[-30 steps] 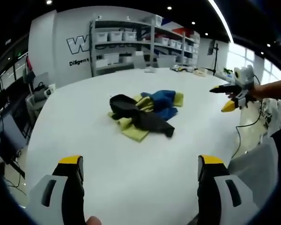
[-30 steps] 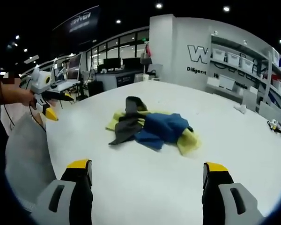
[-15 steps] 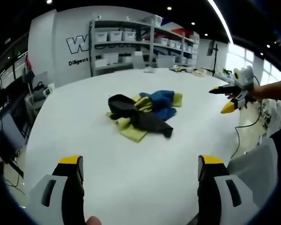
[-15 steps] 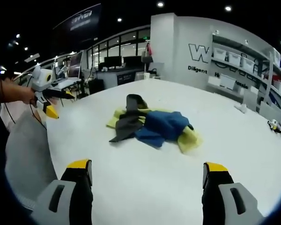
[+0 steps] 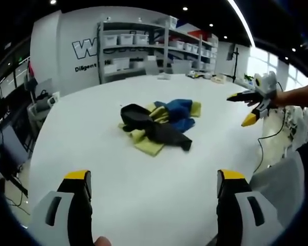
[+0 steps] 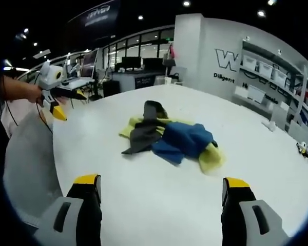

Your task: Fold the garment on the visible template until the final outline fits inside the template.

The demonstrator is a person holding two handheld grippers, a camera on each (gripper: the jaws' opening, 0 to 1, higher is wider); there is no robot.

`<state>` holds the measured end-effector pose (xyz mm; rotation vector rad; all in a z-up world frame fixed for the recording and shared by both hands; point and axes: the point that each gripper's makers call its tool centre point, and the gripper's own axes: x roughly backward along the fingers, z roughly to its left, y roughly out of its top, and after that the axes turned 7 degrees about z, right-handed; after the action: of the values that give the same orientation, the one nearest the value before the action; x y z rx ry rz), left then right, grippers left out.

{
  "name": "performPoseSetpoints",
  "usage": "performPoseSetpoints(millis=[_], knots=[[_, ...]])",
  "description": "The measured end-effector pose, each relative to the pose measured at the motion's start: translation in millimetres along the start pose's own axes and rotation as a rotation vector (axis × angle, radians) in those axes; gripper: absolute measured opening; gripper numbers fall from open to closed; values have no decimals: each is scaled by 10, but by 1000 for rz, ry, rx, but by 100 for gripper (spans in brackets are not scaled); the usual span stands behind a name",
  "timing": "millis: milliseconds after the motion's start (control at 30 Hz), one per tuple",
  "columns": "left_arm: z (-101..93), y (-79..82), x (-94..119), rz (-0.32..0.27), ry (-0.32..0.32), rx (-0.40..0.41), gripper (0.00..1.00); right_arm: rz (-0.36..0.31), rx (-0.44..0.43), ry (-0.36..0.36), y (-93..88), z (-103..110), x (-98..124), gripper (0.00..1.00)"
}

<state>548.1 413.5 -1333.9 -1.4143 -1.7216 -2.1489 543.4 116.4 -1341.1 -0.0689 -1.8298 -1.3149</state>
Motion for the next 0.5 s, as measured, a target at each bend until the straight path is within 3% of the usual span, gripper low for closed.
performPoseSetpoints(millis=[500], knots=[[36, 117, -69, -6, -5, 1, 98, -14, -23, 7, 186, -127, -165, 92]])
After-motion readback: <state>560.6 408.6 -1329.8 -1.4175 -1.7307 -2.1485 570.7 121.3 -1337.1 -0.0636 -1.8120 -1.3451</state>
